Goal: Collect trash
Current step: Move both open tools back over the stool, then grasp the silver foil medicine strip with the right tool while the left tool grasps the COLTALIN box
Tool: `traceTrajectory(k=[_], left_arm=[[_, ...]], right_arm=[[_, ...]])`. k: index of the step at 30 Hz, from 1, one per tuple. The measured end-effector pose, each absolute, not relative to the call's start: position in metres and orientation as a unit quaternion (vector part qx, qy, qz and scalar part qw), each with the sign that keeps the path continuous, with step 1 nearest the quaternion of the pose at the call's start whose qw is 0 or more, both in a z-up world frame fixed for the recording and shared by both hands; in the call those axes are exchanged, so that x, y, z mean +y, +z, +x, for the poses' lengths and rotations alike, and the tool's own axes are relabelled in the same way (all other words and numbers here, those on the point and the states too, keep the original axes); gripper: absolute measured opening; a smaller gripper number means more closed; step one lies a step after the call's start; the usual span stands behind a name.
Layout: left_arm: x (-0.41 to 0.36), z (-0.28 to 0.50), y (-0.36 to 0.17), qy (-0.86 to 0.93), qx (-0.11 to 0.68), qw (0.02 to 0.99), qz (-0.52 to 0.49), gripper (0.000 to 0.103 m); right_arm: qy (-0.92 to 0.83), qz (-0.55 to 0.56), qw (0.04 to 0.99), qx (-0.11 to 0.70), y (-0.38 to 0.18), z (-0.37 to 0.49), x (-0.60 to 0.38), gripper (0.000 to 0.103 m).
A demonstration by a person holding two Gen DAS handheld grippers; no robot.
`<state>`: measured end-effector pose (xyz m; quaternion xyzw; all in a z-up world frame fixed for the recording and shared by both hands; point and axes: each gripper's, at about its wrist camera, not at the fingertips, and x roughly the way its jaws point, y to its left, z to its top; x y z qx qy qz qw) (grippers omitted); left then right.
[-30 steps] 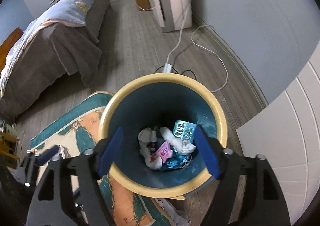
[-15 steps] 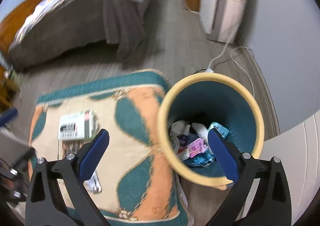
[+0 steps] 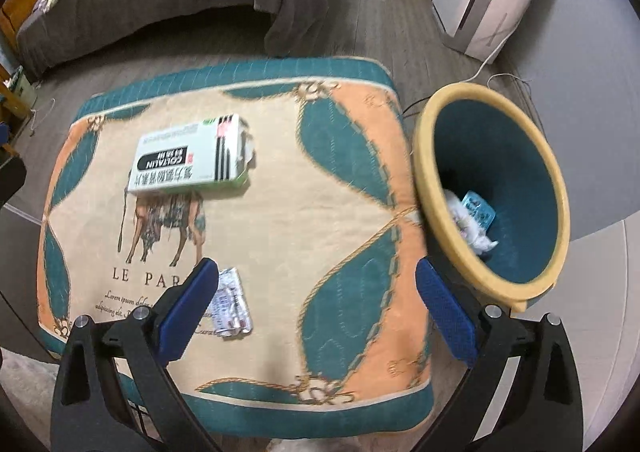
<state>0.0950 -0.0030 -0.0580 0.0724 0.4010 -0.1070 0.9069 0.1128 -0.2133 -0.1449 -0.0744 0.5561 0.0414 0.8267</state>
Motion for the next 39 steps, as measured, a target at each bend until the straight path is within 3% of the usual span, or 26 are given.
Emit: traceTrajectory(k=[12, 15, 17, 19, 24, 39], left_arm=[[0.017, 0.107, -0.083, -0.085, 0.437, 0.892, 0.078, 0.096], [0.015, 0.11, -0.087, -0.085, 0.444, 0.888, 0.081, 0.096], [0.013, 0.111, -0.09, -0.086, 0.446, 0.887, 0.084, 0.096], [0.01, 0.113, -0.095, -0.089, 0.451, 0.884, 0.088, 0.096], [0.002, 0.121, -0.109, -0.092, 0.462, 0.876, 0.102, 0.096], [-0.054, 0.155, -0.155, -0.171, 0.467, 0.849, 0.179, 0.096]], right_arm=[[0.075, -0.114, 0.781, 0.61, -0.2, 0.106, -0.168, 0.093], [0.082, -0.115, 0.77, 0.622, -0.212, 0.105, -0.164, 0.082], [0.086, -0.115, 0.763, 0.63, -0.218, 0.105, -0.162, 0.071], [0.088, -0.111, 0.756, 0.639, -0.223, 0.106, -0.162, 0.053], [0.09, -0.098, 0.757, 0.64, -0.222, 0.112, -0.169, 0.031], [0.097, -0.021, 0.803, 0.588, -0.158, 0.164, -0.219, 0.031]])
